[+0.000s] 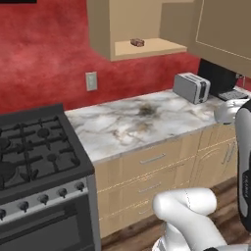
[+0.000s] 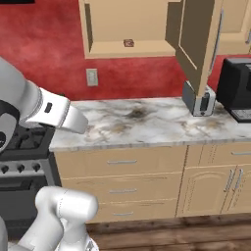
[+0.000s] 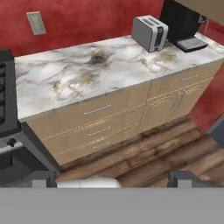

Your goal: Pick up the sponge and bar soap from the sink, and place them back in the cabinet, and close the cabinet door.

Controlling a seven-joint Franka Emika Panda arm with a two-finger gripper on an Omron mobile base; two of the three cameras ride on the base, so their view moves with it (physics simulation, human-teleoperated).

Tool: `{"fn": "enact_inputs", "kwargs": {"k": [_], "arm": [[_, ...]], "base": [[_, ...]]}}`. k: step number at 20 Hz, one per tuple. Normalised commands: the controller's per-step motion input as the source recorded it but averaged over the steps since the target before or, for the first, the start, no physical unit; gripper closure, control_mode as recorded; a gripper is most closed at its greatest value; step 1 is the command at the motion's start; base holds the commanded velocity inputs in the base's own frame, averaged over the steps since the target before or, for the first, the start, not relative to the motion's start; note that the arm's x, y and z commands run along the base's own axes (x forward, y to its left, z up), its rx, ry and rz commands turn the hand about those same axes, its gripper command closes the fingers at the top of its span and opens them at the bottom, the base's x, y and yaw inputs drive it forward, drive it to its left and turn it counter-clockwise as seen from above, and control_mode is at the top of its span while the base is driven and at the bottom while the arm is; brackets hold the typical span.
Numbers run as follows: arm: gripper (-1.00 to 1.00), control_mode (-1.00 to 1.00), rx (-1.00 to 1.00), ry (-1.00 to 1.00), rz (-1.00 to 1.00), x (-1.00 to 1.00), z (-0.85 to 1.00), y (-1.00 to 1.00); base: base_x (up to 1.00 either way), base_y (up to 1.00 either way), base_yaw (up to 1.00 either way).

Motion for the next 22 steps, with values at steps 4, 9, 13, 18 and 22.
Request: {"fn": "enact_inputs", "kwargs": {"k": [4,9,13,18,22], "arm": [[-1.00,1.00,0.00,0.00,0.00,0.00,0.00,0.00],[-1.00,1.00,0.00,0.00,0.00,0.00,0.00,0.00],[-1.00,1.00,0.00,0.00,0.00,0.00,0.00,0.00],[-1.00,1.00,0.00,0.00,0.00,0.00,0.00,0.00],[-1.00,1.00,0.00,0.00,0.00,0.00,0.00,0.00]], "base": [[-0.16,0.00,-0.51],[-0.17,0.00,-0.58],[-0.22,0.00,-0.59],[-0.26,0.00,-0.60],[-0.28,-0.02,-0.64]]}}
